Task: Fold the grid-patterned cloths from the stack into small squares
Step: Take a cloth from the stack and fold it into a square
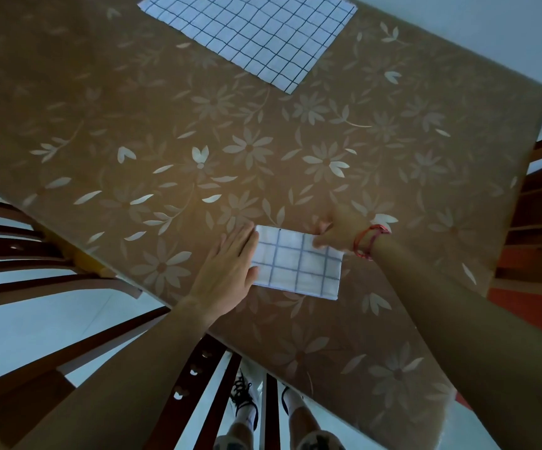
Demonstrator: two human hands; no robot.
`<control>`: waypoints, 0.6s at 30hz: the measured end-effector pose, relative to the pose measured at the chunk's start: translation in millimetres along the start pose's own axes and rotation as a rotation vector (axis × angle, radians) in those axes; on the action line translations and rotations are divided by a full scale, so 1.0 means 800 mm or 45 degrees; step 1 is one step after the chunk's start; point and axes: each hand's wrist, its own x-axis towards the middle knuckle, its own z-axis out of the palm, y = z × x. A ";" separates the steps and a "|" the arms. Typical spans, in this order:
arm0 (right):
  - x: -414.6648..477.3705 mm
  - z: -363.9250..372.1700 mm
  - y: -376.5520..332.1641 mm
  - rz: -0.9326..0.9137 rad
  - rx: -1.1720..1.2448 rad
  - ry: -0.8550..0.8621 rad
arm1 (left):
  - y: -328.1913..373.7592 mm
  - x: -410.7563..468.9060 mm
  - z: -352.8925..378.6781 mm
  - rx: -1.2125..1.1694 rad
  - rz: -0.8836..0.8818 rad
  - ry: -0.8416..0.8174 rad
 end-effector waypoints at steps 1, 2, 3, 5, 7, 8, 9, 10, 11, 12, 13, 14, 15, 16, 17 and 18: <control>0.000 0.003 0.003 -0.013 0.084 0.056 | 0.003 0.000 -0.003 -0.019 0.010 0.020; 0.000 0.008 0.008 -0.030 0.141 0.089 | 0.006 -0.001 -0.005 -0.042 0.026 0.037; 0.001 0.012 0.019 -0.006 0.212 0.095 | 0.009 -0.002 -0.006 -0.067 0.047 0.053; -0.016 0.014 0.032 0.010 0.437 0.138 | 0.017 -0.006 -0.007 -0.122 0.090 0.085; -0.033 0.021 0.042 0.085 0.717 0.126 | 0.027 -0.015 -0.006 -0.172 0.117 0.121; -0.038 0.028 0.049 0.126 0.847 0.113 | 0.033 -0.020 -0.004 -0.185 0.125 0.132; -0.043 0.037 0.055 0.168 0.966 0.122 | 0.039 -0.026 -0.002 -0.195 0.129 0.130; -0.048 0.047 0.061 0.210 1.063 0.141 | 0.045 -0.031 0.002 -0.201 0.128 0.114; -0.055 0.056 0.065 0.231 1.157 0.157 | 0.051 -0.036 0.007 -0.199 0.121 0.094; -0.059 0.065 0.070 0.228 1.230 0.168 | 0.056 -0.040 0.011 -0.191 0.109 0.081; -0.064 0.074 0.074 0.224 1.288 0.158 | 0.061 -0.044 0.015 -0.180 0.101 0.079; -0.068 0.083 0.077 0.229 1.323 0.145 | 0.065 -0.047 0.019 -0.173 0.099 0.086; -0.073 0.090 0.078 0.241 1.343 0.132 | 0.067 -0.050 0.021 -0.167 0.104 0.107; -0.077 0.097 0.079 0.246 1.362 0.127 | 0.069 -0.053 0.024 -0.154 0.117 0.133; -0.081 0.103 0.079 0.242 1.378 0.126 | 0.071 -0.055 0.025 -0.130 0.139 0.167; -0.084 0.108 0.081 0.225 1.379 0.119 | 0.072 -0.057 0.027 -0.103 0.165 0.204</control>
